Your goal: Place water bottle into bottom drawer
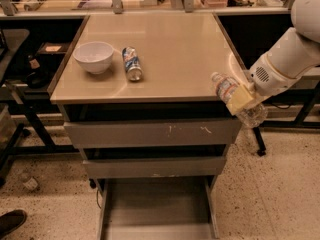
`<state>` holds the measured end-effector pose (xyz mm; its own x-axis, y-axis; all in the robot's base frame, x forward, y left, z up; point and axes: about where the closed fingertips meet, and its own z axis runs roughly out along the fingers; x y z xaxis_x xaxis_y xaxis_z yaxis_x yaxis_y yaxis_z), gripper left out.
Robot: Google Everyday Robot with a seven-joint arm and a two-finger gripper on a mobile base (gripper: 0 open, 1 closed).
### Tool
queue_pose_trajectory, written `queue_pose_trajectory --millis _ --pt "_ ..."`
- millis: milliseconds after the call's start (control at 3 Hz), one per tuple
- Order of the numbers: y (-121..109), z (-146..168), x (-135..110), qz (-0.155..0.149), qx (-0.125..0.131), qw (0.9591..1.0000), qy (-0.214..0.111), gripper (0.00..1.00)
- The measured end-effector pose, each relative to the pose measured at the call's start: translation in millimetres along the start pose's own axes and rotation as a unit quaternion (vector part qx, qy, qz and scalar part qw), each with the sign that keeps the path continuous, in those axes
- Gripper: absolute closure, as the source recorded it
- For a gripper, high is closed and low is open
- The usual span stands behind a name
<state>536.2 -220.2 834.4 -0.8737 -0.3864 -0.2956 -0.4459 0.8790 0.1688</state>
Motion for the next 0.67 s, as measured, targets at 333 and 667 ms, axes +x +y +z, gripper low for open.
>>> queue_pose_trajectory --millis 333,667 --pt "0 0 0 0.0 0.0 1.0 0.0 1.0" --pt "9 -15 9 -0.003 0.003 1.0 0.006 1.0"
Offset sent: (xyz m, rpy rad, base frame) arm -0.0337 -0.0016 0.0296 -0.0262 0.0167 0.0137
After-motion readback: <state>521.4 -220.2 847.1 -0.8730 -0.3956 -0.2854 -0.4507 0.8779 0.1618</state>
